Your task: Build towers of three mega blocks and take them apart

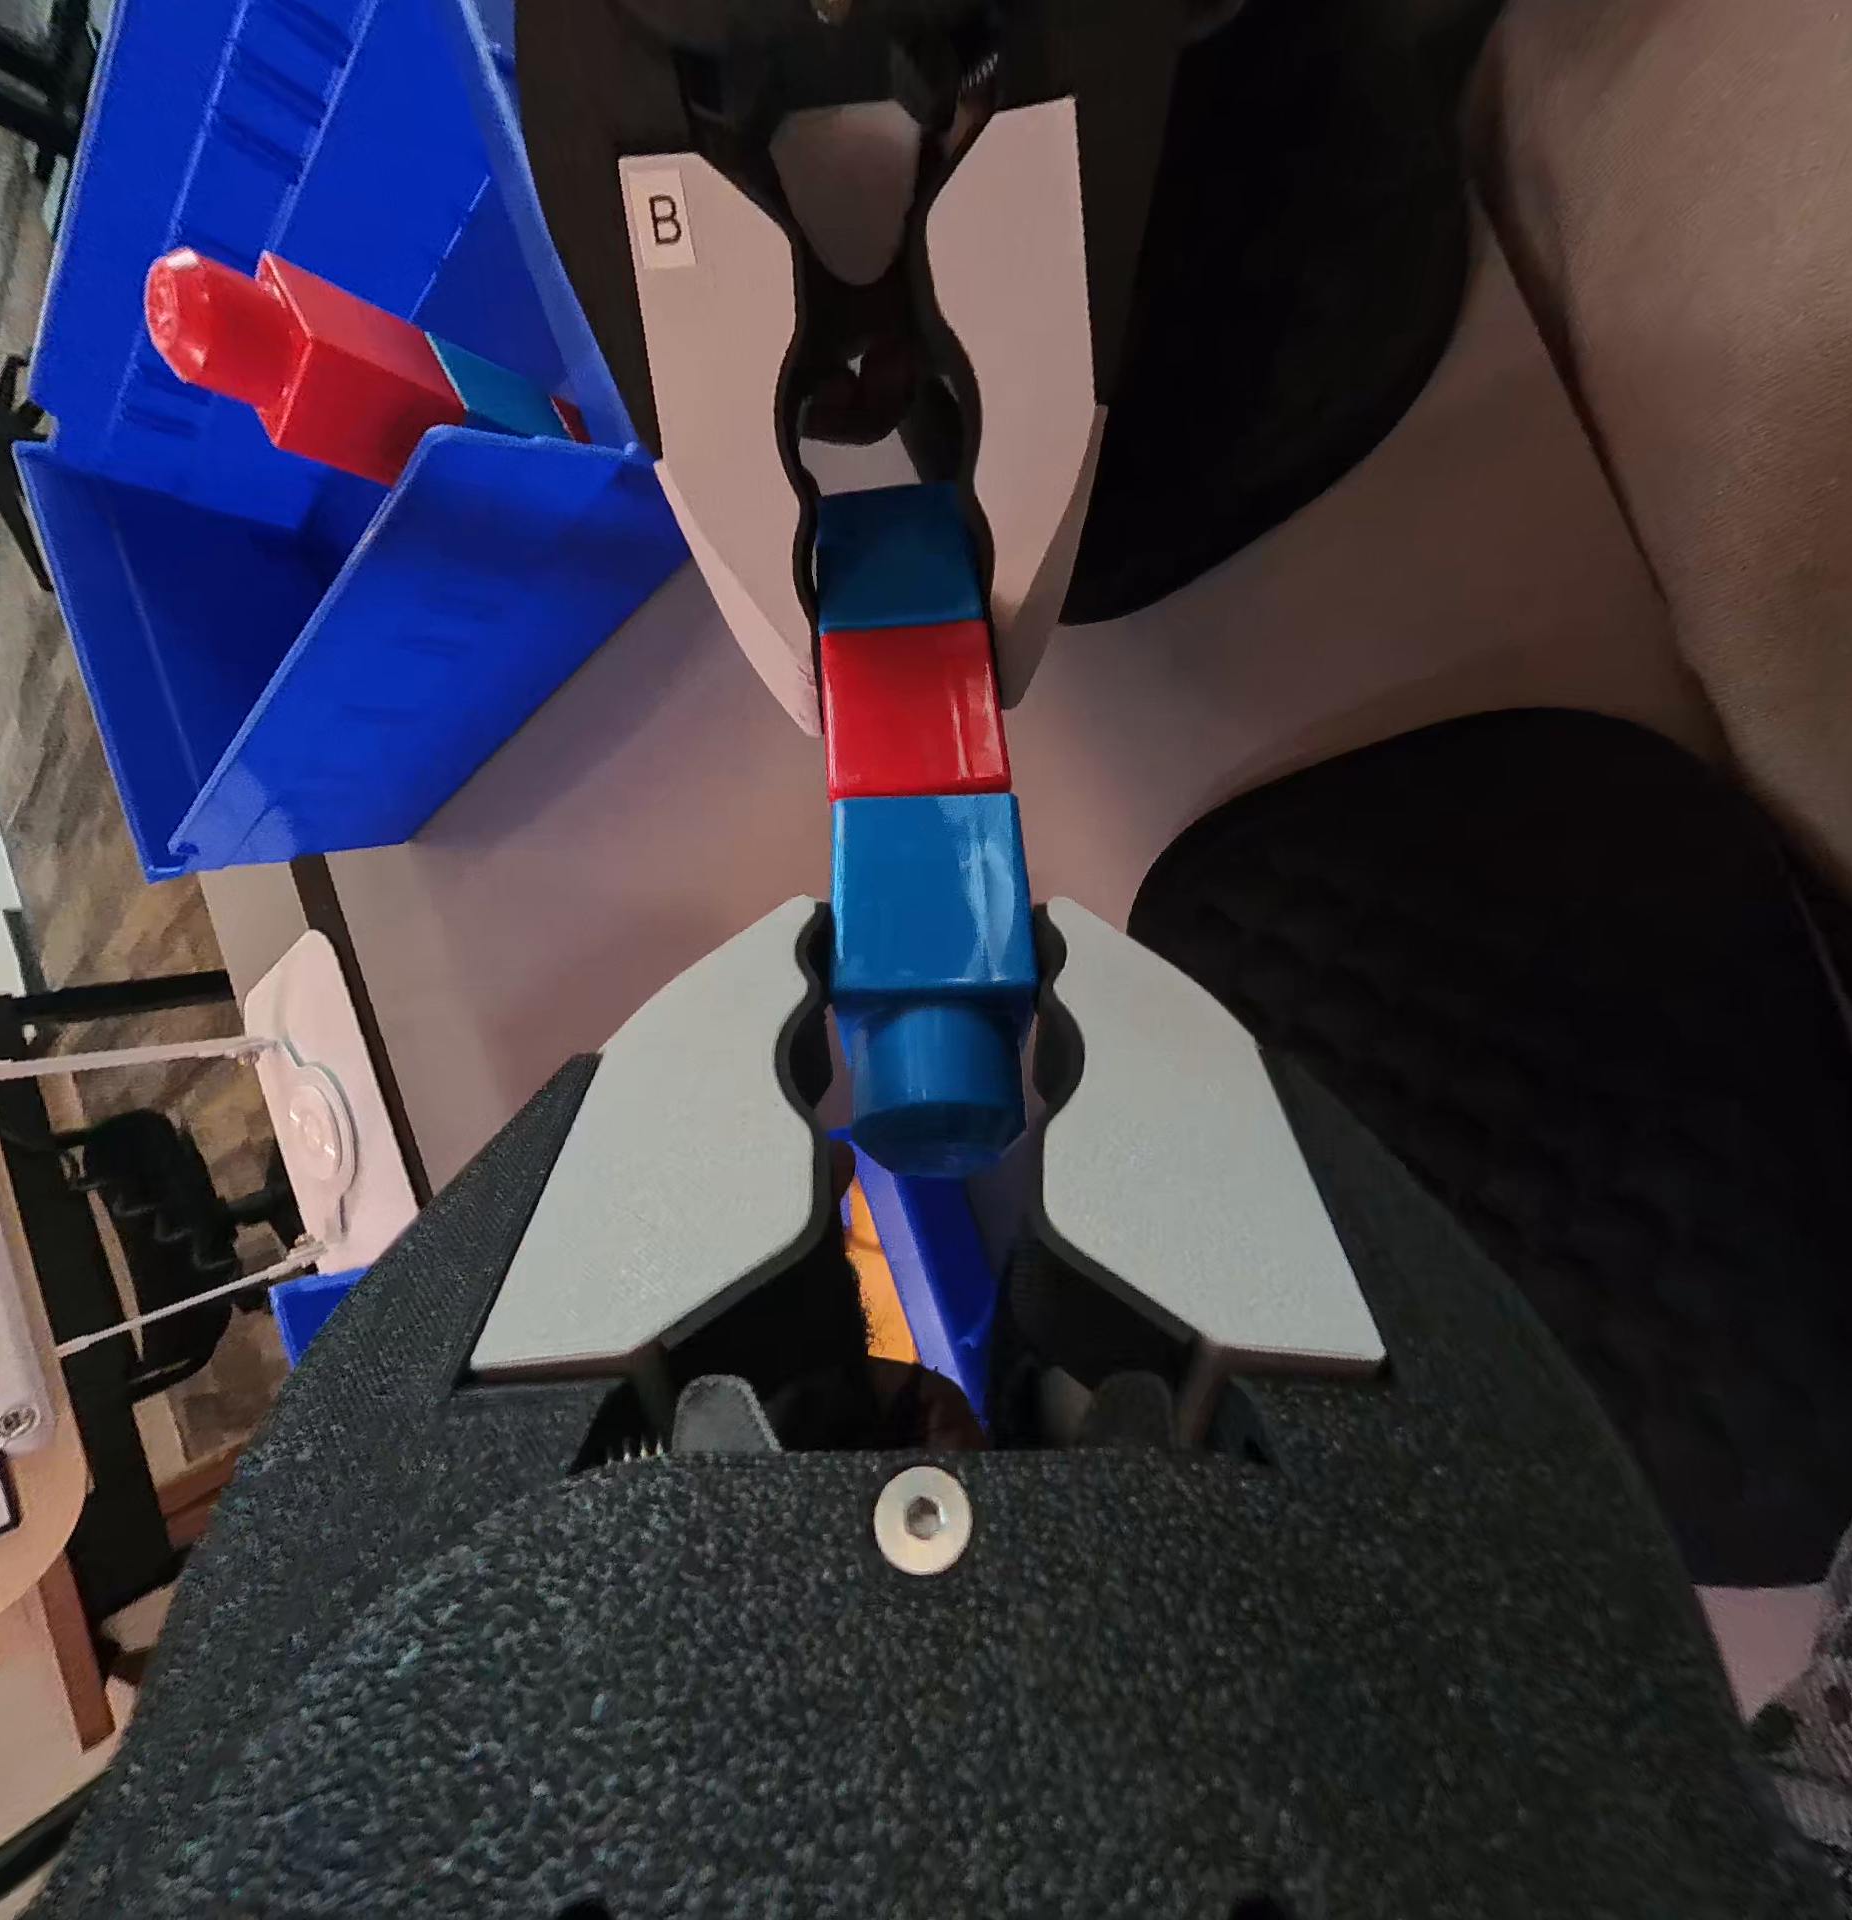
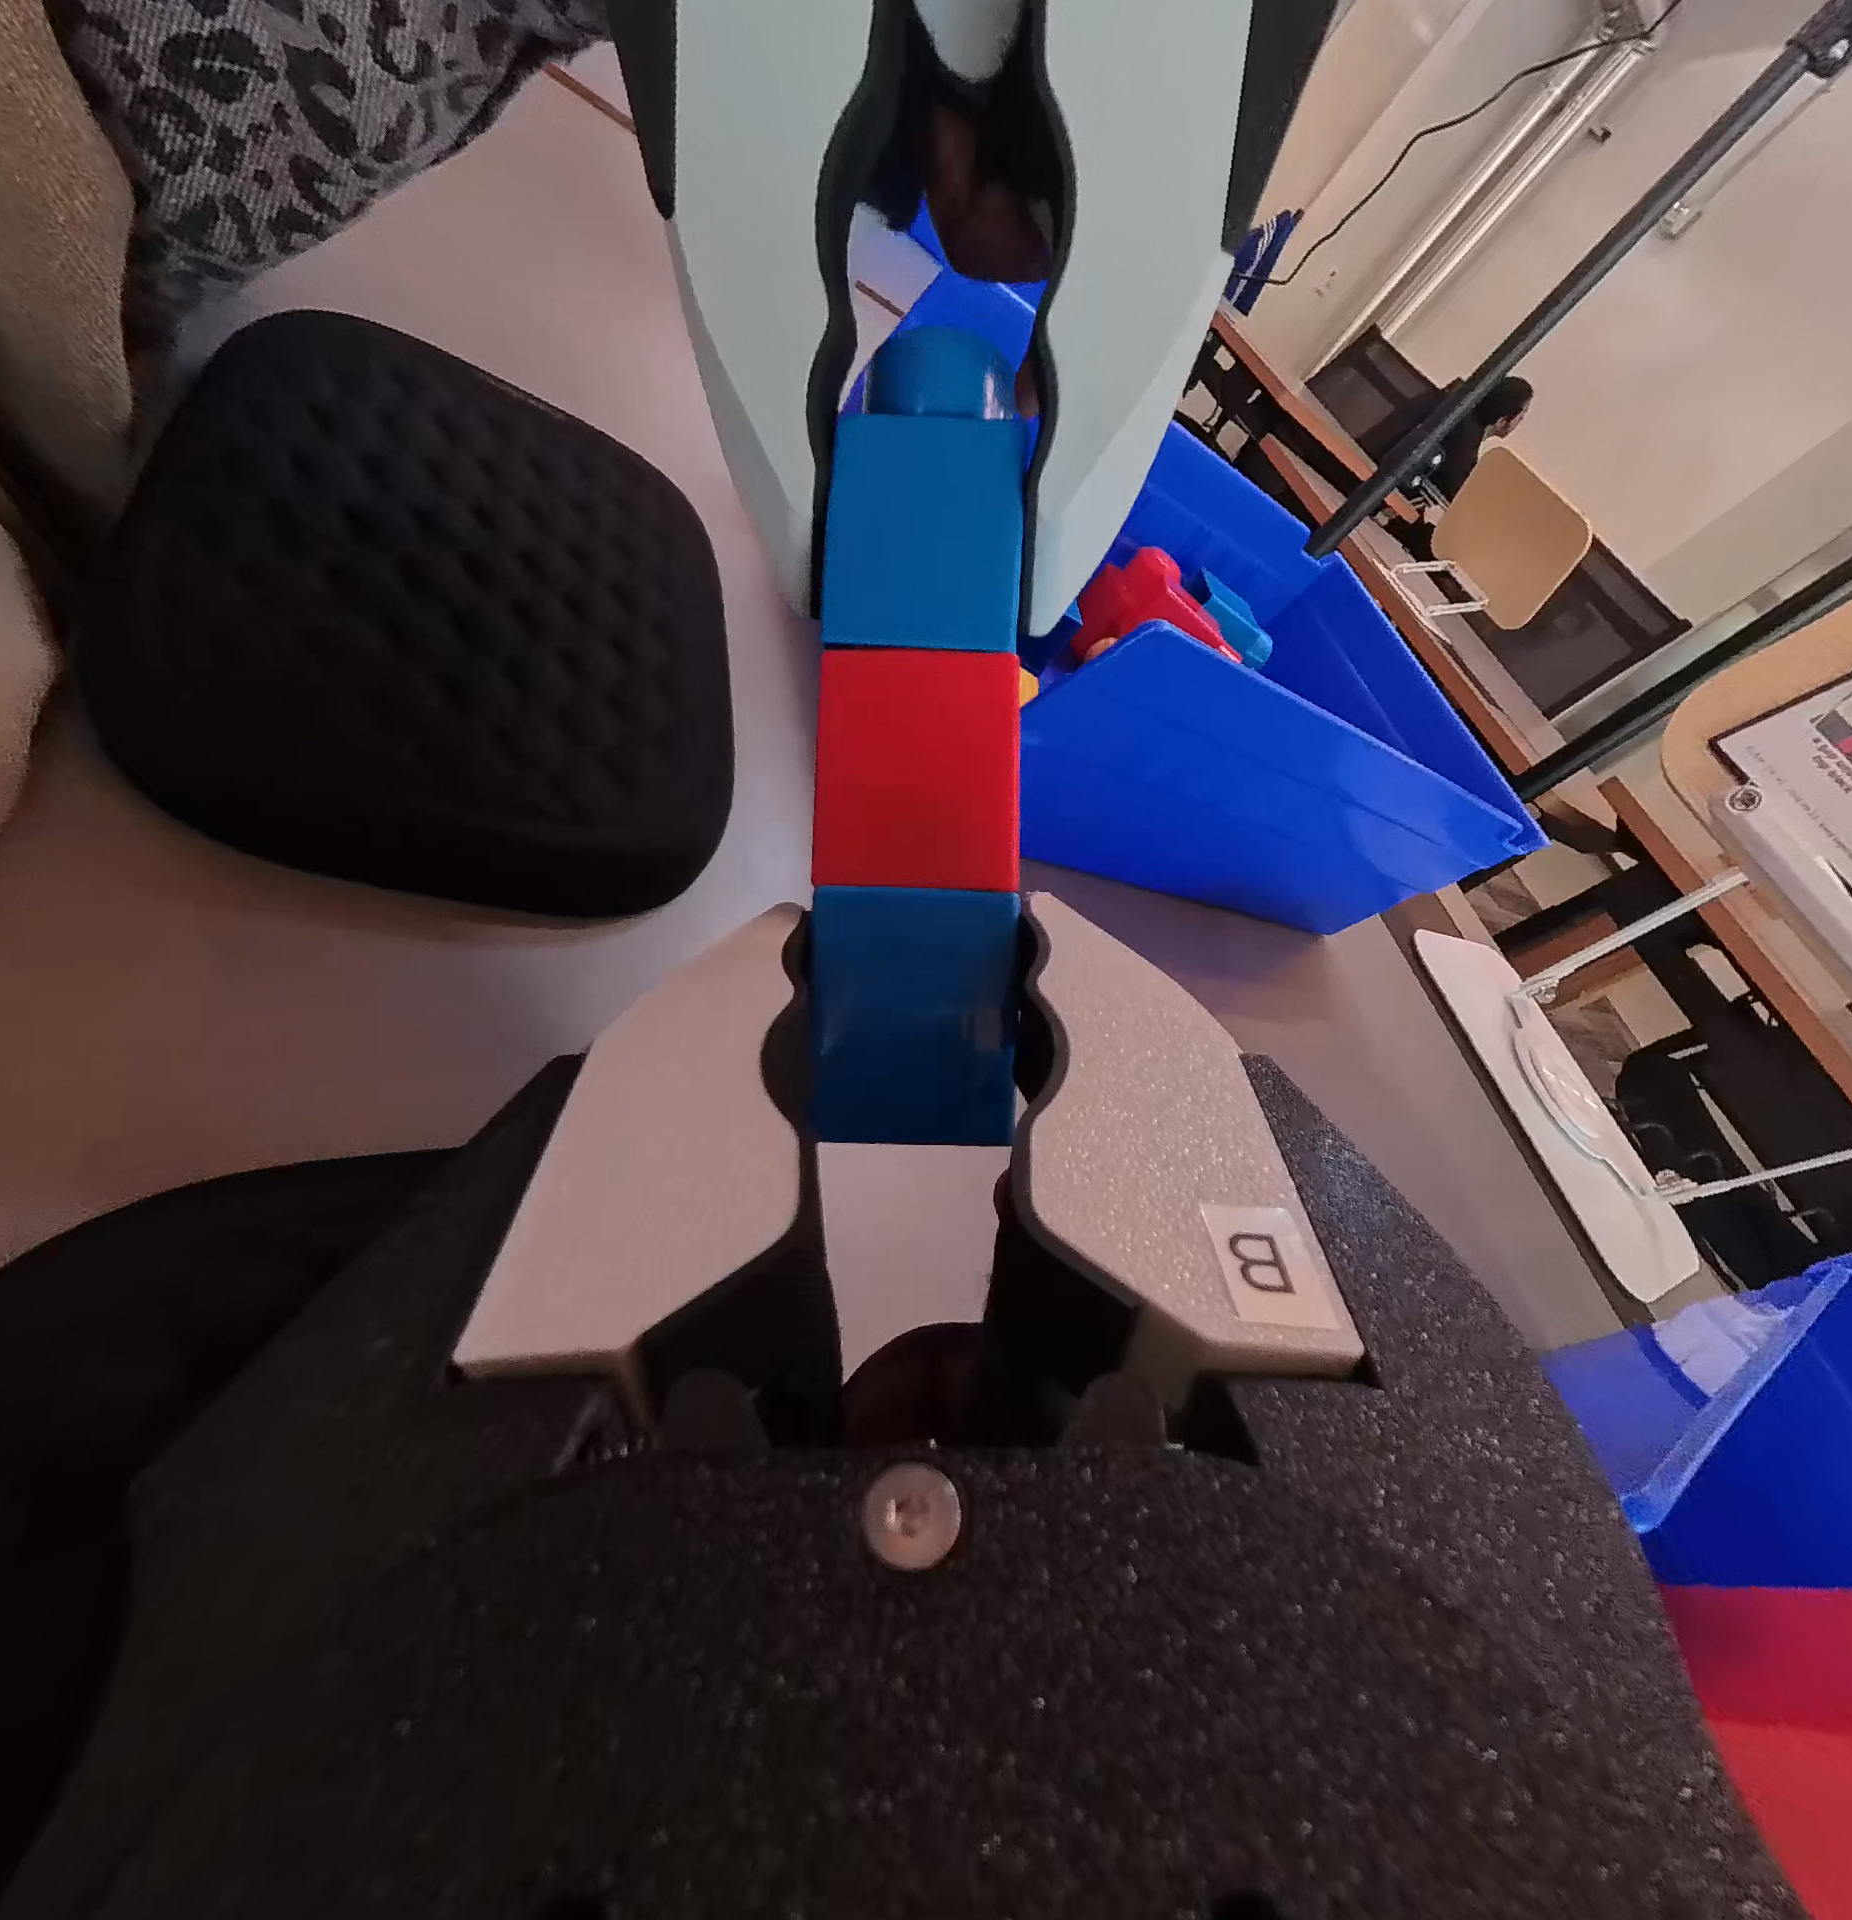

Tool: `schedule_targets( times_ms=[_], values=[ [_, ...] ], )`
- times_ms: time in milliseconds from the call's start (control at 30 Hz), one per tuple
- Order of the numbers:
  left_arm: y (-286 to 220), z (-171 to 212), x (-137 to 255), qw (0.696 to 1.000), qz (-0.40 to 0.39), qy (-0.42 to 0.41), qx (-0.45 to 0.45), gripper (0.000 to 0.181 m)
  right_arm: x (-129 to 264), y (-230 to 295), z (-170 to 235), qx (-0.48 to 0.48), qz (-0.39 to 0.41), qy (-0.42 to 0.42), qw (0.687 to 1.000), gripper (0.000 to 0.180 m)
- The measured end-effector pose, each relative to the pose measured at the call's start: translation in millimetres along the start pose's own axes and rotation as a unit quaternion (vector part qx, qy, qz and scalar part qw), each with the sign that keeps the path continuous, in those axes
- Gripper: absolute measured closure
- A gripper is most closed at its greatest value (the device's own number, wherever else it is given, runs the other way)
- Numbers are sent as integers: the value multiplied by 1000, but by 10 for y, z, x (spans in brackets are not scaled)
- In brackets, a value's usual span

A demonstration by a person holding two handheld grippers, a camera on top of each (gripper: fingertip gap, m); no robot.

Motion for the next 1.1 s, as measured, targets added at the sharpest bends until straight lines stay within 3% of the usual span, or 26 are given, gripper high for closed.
schedule_targets(
  times_ms=[267,467,1100],
  values=[
    [29,-73,89,995,-4,-101,21,145,50,-11,-77,-14,3,-53,998,145],
    [82,-46,133,973,-10,-207,101,145,96,-40,-128,-34,11,-91,995,144],
    [36,-37,74,980,-15,-188,60,145,58,-19,-82,-43,-12,-64,997,145]
  ],
)
Point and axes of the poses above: each gripper's, where its closed fingertips meet, x back along the fingers, z out of its underside, y = z × x across the jaws, the point moved 9 cm from there along x, back along the fingers, and after that the axes turned 3 degrees about -y, right-handed, at the moved point
